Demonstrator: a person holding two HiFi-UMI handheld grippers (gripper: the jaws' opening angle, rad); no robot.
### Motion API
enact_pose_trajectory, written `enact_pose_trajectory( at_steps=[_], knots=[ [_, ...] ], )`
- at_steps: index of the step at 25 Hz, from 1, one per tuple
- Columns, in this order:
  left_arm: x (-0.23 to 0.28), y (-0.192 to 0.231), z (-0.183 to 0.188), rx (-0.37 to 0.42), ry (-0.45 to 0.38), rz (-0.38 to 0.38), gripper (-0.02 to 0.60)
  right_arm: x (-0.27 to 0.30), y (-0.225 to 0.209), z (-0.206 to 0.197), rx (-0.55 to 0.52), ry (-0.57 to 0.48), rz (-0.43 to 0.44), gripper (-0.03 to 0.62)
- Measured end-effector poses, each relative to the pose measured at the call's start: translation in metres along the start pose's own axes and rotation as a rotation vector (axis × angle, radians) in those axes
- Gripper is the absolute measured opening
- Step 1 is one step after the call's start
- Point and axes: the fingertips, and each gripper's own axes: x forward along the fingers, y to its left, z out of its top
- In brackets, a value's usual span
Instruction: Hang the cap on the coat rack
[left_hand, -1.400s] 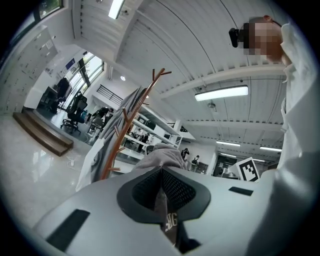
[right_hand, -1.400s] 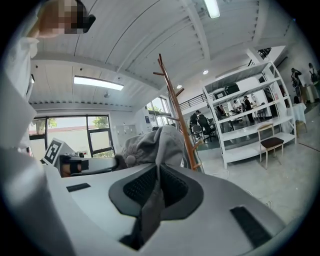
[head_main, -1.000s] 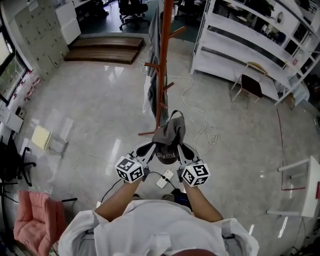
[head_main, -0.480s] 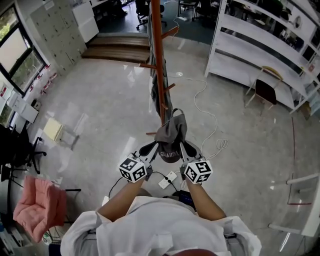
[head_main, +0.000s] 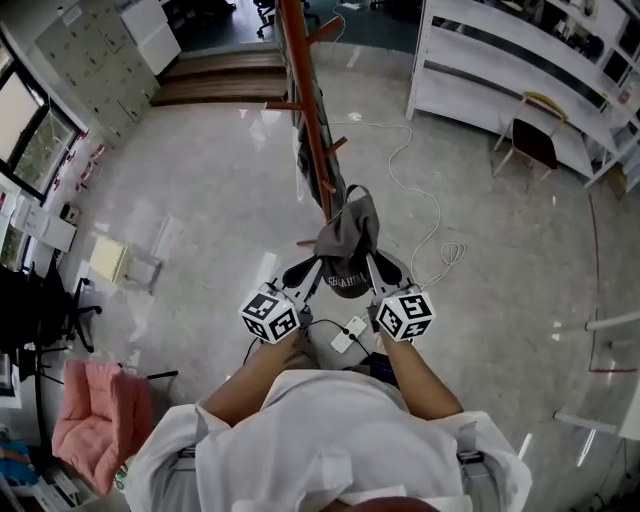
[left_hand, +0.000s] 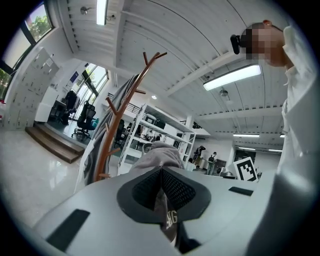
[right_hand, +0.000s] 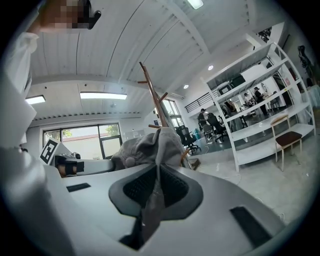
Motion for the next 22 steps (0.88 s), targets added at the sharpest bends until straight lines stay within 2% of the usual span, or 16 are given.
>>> enact_pose_trajectory(
  at_steps=[4, 11, 17, 22],
  knots=[
    [0.0, 0.023, 0.008, -0.002, 0.015, -0.061, 0.023, 0.025, 0.005, -0.001, -0.015, -0.003, -0.053, 0.035],
    [0.008, 0.064, 0.013, -0.011, 0.065, -0.096, 0.023, 0.065, 0.008, -0.015, -0.025, 0.026, -0.111, 0.035],
    [0.017, 0.096, -0.005, -0.019, 0.112, -0.107, 0.023, 0.096, -0.006, -0.044, -0.008, 0.075, -0.151, 0.035],
    [0.03, 0.125, -0.026, -0.003, 0.141, -0.095, 0.023, 0.12, -0.019, -0.067, -0.039, 0.105, -0.126, 0.035]
  ],
)
